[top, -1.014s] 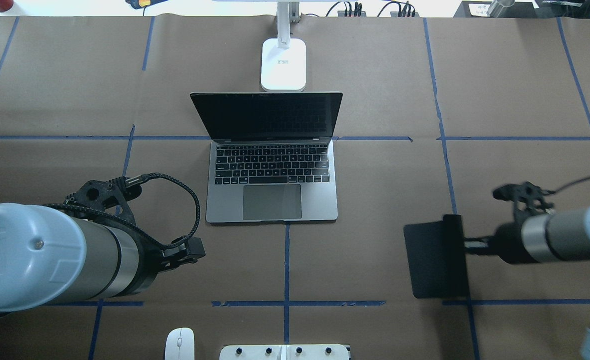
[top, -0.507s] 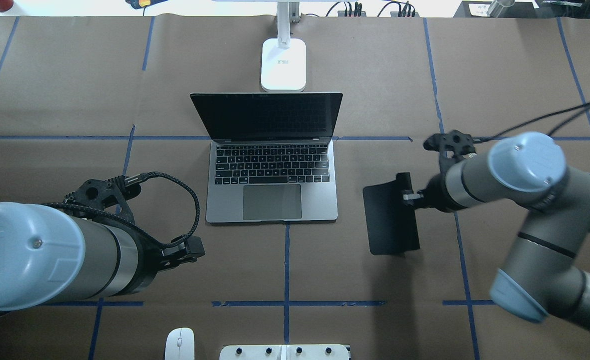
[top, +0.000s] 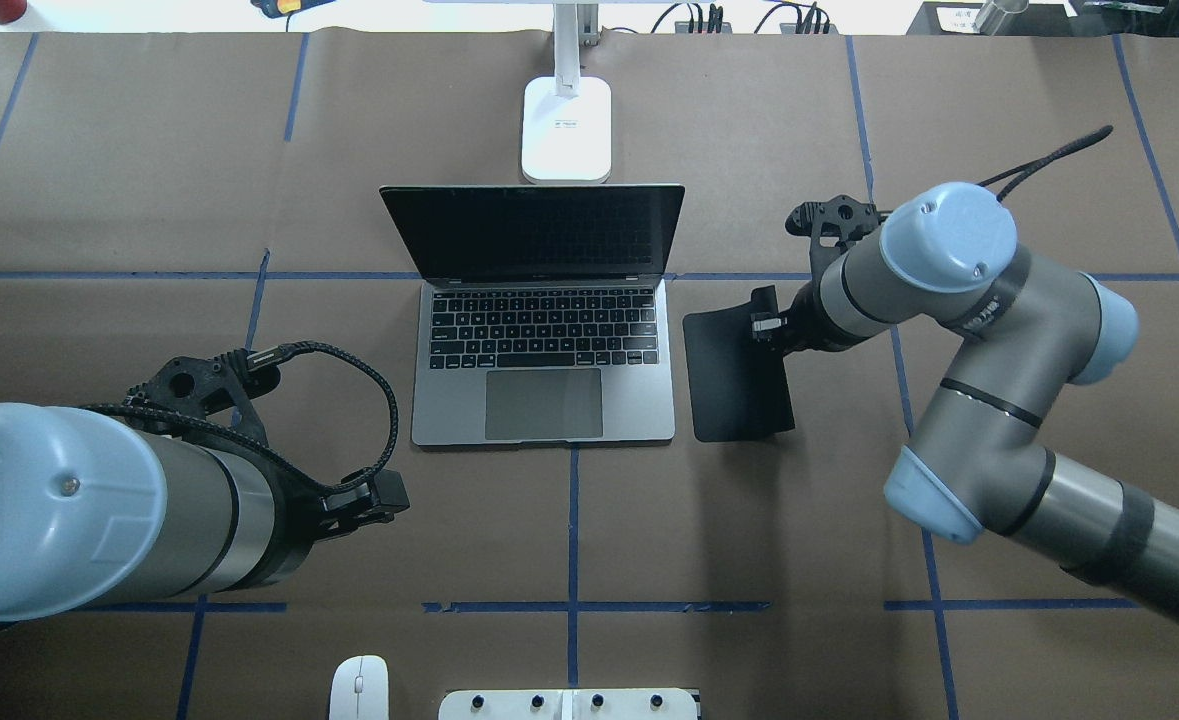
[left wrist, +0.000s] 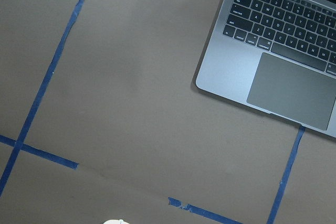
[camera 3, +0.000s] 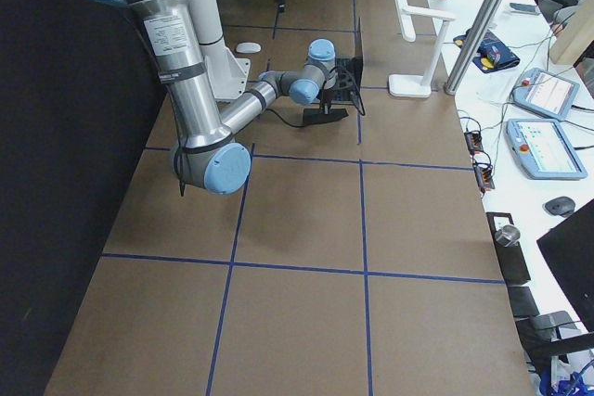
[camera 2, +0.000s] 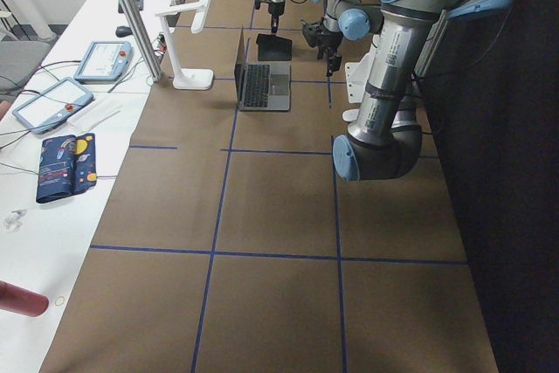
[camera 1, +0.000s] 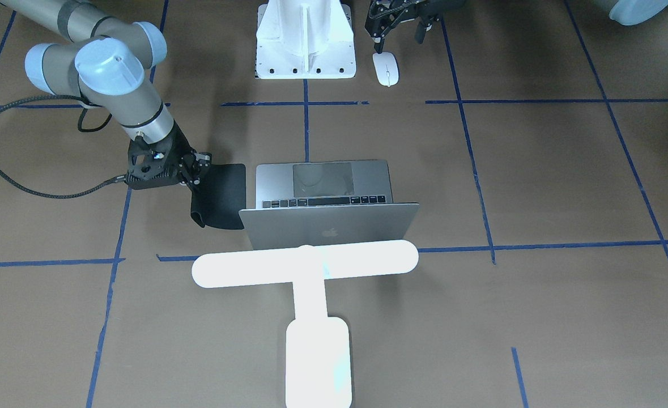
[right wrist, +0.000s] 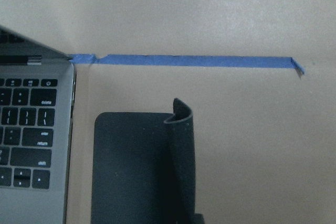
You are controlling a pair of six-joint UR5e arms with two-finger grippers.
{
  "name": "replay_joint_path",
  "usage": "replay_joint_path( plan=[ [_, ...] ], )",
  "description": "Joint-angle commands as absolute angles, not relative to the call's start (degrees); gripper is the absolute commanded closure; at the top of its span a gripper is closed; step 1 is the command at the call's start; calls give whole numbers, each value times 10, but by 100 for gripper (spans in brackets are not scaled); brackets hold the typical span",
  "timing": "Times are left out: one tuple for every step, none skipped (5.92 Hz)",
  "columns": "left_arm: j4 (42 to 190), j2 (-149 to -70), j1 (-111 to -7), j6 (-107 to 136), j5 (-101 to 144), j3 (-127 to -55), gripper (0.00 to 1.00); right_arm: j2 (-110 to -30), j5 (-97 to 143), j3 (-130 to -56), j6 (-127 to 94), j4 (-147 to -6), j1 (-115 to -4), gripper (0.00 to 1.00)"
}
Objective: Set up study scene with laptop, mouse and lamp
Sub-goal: 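Lower the black mouse pad beside the laptop with the right gripper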
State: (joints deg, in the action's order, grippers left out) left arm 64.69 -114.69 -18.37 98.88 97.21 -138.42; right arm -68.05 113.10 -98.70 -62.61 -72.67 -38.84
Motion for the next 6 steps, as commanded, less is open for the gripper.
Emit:
replay_joint_path(
  plan=[
    [647,-1148,-184,990,972,-1384,0,-660,1171,-953,-626,-727,-412,100],
    [647,-1148,-184,989,972,-1384,0,-658,1172,-944,-634,-727,-412,100],
    [647,-1148,-184,989,972,-1384,0,-652,1191,-943,-636,-729,-417,84],
    [647,-1147,-185,987,972,-1384,0,-651,1214,-943,-637,-733,-424,1],
    [647,-1144,-184,986,974,-1383,0,-652,1216,-944,-636,-734,-431,0],
    [648,-1139,-178,980,975,-1381,0,-653,1256,-949,-636,-754,-463,0]
  ],
)
